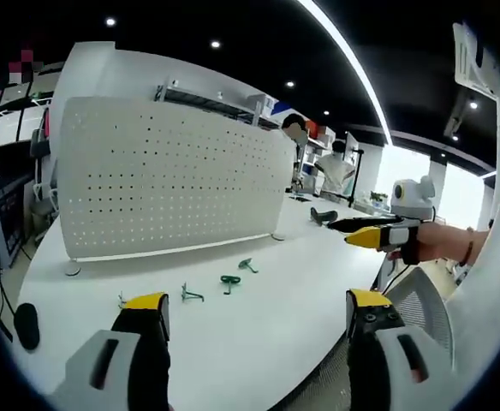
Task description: Insert the hook assembly into the mounting plate slot until the hook locks in place.
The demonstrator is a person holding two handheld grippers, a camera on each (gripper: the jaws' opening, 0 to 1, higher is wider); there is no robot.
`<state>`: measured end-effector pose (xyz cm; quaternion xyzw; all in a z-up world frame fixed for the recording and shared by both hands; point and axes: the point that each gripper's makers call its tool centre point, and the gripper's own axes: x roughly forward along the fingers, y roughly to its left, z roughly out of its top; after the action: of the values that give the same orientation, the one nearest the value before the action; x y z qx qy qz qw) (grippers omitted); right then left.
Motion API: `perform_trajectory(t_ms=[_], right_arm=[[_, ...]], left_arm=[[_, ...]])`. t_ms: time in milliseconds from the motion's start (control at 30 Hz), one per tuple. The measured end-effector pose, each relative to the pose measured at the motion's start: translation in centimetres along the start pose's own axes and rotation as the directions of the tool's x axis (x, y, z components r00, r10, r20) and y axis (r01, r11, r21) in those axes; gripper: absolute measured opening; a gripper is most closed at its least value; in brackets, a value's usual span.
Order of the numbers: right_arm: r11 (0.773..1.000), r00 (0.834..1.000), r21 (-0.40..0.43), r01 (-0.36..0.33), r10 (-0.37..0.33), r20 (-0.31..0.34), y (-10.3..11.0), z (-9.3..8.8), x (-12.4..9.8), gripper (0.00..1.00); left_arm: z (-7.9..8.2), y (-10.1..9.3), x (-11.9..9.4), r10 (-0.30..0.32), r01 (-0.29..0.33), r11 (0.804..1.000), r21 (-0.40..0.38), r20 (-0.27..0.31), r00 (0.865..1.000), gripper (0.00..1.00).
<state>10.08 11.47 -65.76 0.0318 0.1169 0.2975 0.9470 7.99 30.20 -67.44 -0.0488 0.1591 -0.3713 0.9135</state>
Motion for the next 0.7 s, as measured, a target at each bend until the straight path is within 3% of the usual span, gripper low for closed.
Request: perform_trajectory(t_ms=[433, 533, 700], right_arm=[[1.000, 1.000, -0.006, -0.011, 0.011, -0.017, 0.64, -0.31, -0.14, 0.65], [0.999, 1.000, 0.040, -0.020, 0.020, 0.006, 0.80, 0.07, -0.20, 0.63], [1.000, 1.000, 0.023, -0.011, 0.011, 0.004, 0.77, -0.02, -0.35, 0.63]], left_arm=[[-0.39, -0.02, -0.47, -0.003, 0.003, 1.000, 0.002, -0.014, 1.000, 0.87], [-0.56, 0.27, -0.70, 0.003, -0.003, 1.000, -0.005, -0.015, 1.000, 0.87], [-0.60, 0.24, -1.02, 0.004, -0.004, 1.000, -0.007, -0.012, 1.000, 0.87]])
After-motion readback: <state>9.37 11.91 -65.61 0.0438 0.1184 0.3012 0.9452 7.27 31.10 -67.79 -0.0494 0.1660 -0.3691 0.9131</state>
